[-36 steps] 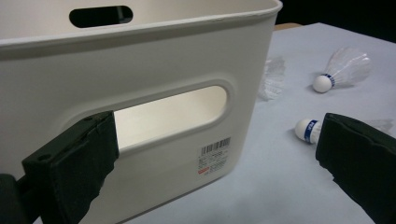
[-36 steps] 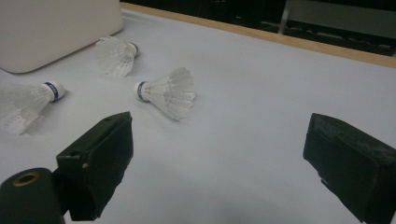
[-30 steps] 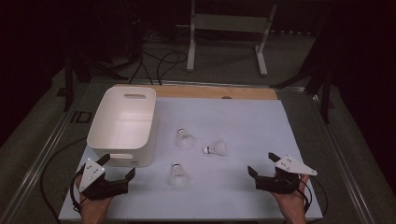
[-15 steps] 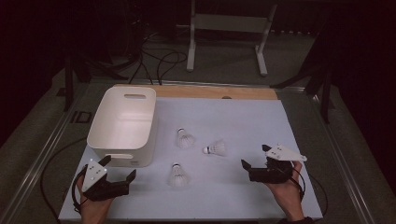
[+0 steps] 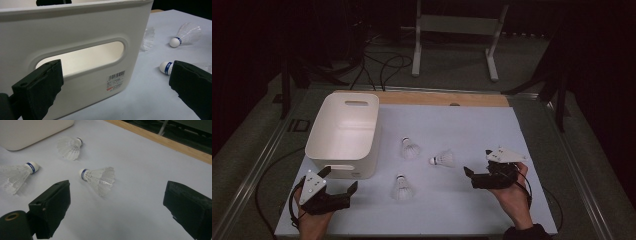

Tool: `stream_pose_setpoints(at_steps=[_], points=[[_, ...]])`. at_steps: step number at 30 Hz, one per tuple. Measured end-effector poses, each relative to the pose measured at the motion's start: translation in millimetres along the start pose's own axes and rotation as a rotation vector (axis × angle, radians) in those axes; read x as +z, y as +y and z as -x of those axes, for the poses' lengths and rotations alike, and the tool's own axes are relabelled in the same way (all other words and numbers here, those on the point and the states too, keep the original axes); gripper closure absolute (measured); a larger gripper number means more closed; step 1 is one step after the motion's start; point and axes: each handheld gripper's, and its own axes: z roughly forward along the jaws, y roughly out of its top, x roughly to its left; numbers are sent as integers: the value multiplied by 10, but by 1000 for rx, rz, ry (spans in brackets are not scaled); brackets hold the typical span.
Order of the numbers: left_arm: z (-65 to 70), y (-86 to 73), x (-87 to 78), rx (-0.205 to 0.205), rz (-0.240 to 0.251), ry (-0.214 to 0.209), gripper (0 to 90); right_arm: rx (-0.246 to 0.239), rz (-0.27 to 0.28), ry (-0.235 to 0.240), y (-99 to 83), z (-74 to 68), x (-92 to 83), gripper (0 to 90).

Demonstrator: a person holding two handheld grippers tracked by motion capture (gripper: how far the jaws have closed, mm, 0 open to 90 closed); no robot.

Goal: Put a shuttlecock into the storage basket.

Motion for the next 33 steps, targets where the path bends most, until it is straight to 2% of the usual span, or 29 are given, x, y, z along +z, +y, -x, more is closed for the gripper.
stream_pose_setpoints(at_steps=[6, 19, 33], points=[[2, -1, 6, 1, -1, 0, 0, -15, -48, -2, 72, -14, 94, 70], [-4, -3, 9, 2, -6, 14, 0, -66, -67, 3, 238, -74, 265, 71], [-9, -4, 7, -1, -5, 16, 0, -92, -108, 26, 289, -117, 481, 71]])
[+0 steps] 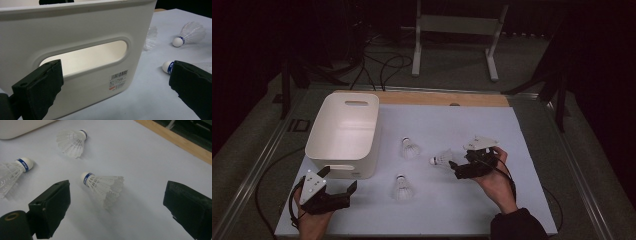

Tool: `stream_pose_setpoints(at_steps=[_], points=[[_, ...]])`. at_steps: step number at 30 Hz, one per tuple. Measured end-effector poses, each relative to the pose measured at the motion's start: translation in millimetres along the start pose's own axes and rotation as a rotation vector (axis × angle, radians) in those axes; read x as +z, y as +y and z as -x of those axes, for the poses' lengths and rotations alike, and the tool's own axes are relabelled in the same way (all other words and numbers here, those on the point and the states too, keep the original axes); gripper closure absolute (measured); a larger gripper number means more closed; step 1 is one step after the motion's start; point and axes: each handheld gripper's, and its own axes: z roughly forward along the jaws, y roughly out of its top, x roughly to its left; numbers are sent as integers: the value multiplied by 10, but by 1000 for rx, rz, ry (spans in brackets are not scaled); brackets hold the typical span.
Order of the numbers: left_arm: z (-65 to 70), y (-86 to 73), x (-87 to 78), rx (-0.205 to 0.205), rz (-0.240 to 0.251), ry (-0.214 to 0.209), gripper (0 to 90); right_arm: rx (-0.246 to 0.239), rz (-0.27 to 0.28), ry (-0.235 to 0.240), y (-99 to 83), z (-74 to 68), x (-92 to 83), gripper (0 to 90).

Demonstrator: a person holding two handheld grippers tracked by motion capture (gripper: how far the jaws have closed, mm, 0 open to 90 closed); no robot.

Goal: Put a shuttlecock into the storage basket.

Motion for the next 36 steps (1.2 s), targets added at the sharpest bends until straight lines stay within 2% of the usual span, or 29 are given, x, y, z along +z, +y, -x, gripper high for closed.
stream_pose_setpoints(at_steps=[21, 26, 33, 36], points=[[15, -1, 6, 7, -3, -6, 0, 13, -48, 63, -31, -22, 274, 71], [18, -2, 6, 6, -1, -7, 0, 20, -86, 88, -39, -58, 371, 76], [23, -3, 9, 11, -5, -7, 0, 46, -122, 117, -65, -88, 518, 136], [21, -3, 8, 12, -6, -6, 0, 46, -134, 111, -70, -97, 558, 179]])
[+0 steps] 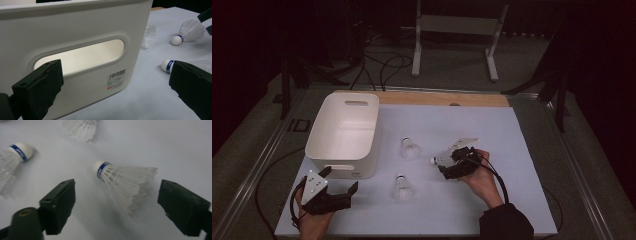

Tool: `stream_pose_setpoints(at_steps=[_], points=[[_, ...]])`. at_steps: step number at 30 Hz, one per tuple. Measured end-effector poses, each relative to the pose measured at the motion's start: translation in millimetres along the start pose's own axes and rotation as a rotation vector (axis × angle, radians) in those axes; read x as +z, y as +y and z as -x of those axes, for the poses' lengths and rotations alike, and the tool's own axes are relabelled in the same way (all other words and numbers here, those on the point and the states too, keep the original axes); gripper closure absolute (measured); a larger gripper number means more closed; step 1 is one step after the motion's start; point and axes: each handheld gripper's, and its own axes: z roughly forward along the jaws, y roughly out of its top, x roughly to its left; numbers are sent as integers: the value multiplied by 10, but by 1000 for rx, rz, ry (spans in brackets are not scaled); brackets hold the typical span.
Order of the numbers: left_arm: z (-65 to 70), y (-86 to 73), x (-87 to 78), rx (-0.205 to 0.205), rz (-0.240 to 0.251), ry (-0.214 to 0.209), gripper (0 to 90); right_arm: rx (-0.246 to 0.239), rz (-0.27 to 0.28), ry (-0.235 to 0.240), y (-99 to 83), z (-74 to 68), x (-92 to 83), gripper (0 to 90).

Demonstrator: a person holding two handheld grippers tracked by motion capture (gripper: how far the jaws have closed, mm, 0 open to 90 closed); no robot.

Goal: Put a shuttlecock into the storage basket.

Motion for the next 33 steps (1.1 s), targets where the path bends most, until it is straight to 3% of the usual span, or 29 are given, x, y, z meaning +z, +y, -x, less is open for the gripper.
stream_pose_setpoints(at_steps=[2, 6, 8, 11, 13, 15, 33], points=[[-2, 0, -2, 1, 0, -1, 0, 18, -39, -17, -6, 20, 57, 278], [2, 0, 0, 3, 3, -7, 0, 36, -48, 12, -11, 38, 99, 376], [3, 0, 2, 5, 1, -7, 0, 36, -60, 28, -8, 46, 140, 458], [3, 0, 1, 4, 2, -8, 0, 38, -67, 27, -6, 47, 156, 485], [2, 0, 1, 4, 2, -8, 0, 31, -70, 46, 4, 38, 202, 581], [2, 0, 2, 4, 1, -8, 0, 18, -73, 46, 8, 18, 222, 623], [2, 0, 1, 7, 0, -9, 0, -25, -45, 45, 152, -109, 245, 866]])
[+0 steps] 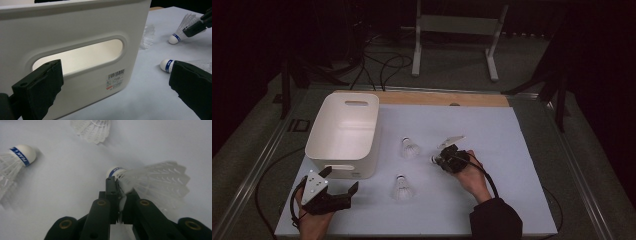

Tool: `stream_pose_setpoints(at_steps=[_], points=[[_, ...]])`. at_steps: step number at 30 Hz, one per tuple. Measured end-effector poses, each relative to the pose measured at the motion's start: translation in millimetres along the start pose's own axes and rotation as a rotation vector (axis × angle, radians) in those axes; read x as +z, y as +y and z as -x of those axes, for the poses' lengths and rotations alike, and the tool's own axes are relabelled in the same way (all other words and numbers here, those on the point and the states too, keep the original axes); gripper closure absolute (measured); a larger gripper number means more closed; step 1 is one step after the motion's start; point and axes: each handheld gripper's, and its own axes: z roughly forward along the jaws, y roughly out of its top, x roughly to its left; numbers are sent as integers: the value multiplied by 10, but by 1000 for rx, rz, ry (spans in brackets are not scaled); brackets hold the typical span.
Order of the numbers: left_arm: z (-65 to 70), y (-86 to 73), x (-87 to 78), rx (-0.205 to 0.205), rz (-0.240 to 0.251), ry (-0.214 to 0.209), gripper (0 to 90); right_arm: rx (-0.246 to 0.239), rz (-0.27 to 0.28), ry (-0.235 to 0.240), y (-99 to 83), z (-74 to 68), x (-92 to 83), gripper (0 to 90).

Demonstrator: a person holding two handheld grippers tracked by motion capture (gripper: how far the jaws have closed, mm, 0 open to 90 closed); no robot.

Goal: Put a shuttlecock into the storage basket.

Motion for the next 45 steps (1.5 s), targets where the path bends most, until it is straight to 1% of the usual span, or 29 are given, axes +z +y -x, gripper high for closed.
stream_pose_setpoints(at_steps=[3, 6, 7, 10, 11, 12, 13, 17, 22, 26, 29, 35, 39, 40, 45], points=[[-2, 0, -1, -3, 1, 0, 0, -36, -12, -8, 47, -44, -35, 868], [-1, 0, -1, -1, 1, 0, 0, -44, -16, -10, 72, -60, -62, 868], [-1, 1, 0, -1, 0, 1, 0, -54, -18, -17, 95, -69, -90, 869], [1, 1, 0, -1, 2, 1, 0, -53, -18, -21, 112, -81, -110, 868], [0, 1, -1, -2, 2, 0, 0, -64, -22, -24, 130, -97, -130, 869], [-1, 1, -2, -1, 1, 0, 0, -64, -22, -24, 130, -97, -130, 869], [-1, 0, -2, -2, 1, 1, 0, -77, -21, -25, 148, -113, -150, 869], [-1, 0, -2, -1, 1, 0, 0, -87, -21, -32, 179, -136, -177, 869], [-3, 0, -5, -3, 5, -2, 0, -99, -30, -25, 217, -173, -202, 869], [1, 0, -2, 0, 6, -6, 0, -108, -26, -25, 232, -190, -226, 869], [6, 1, 2, 1, 7, -8, 0, -103, -23, -23, 240, -202, -241, 869], [12, 2, 6, 6, 7, -12, 0, -135, -17, -24, 287, -234, -297, 869], [13, 3, 10, 9, 6, -14, 0, -142, -12, -28, 317, -250, -325, 869], [13, 4, 11, 8, 7, -16, 0, -140, -9, -22, 324, -254, -330, 869], [12, 5, 8, 5, 12, -17, 0, -152, -5, -21, 355, -273, -350, 869]])
